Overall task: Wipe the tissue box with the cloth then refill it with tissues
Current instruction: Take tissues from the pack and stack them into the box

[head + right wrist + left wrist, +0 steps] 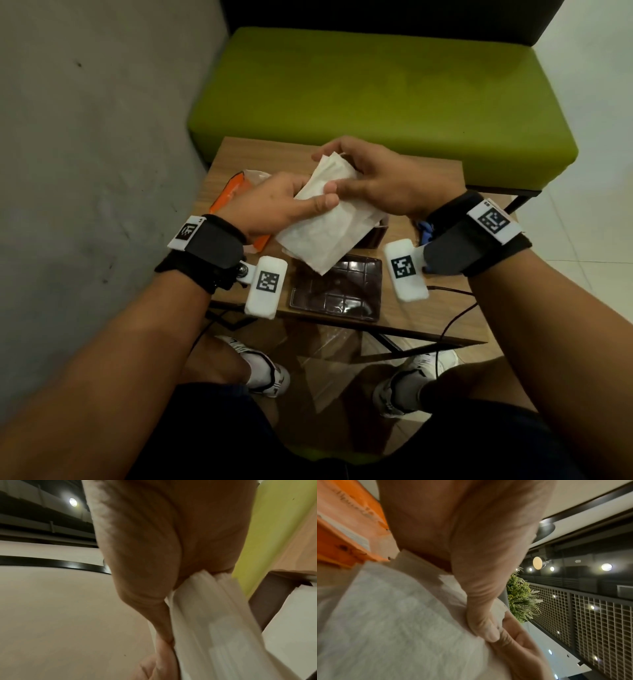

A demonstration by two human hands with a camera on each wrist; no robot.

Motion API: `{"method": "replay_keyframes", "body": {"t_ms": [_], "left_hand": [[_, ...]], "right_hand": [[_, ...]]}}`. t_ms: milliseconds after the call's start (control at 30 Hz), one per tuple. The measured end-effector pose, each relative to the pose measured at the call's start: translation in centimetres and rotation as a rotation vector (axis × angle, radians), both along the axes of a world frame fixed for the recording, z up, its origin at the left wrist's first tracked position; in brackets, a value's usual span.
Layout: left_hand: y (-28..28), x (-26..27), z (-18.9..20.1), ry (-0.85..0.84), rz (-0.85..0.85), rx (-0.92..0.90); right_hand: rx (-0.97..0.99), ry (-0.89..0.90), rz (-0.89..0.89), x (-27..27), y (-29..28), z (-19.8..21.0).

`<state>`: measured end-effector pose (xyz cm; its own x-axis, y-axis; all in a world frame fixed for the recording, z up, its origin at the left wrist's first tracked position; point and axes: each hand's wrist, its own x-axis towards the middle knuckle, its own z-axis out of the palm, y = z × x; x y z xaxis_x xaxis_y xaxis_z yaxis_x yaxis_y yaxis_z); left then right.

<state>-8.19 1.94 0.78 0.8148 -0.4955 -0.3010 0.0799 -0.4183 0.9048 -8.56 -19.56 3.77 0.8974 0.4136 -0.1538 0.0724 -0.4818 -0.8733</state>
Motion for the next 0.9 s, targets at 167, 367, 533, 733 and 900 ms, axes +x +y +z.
{"method": "replay_keyframes", "body": {"t_ms": [167,367,533,733,900], "left_hand": [[-0.8,-0.6,-1.3,-0.051,0.255,-0.196],[-3.7,-1.3,-2.1,-0.106,0.484,-0.307],[-4.4,-2.0,-2.4,-0.001,0.574,-0.333],[-4.6,-2.2,-3.0,0.055,0.617,-0.311],[-4.7,-2.4,-2.9,0.12,0.669,-0.388]], "right_hand": [[0.275,0.001,-0.412,-0.5,0.3,-1.4],[0.433,0.102,-0.625,-1.7,4.0,-4.4],[0.372,0.049,-0.868,-0.8,4.0,-5.6],[0.344,0.176,-0.788,-1.6,4.2,-4.8],[0.501,0.303,-0.779,-1.8,3.8,-4.5]]}}
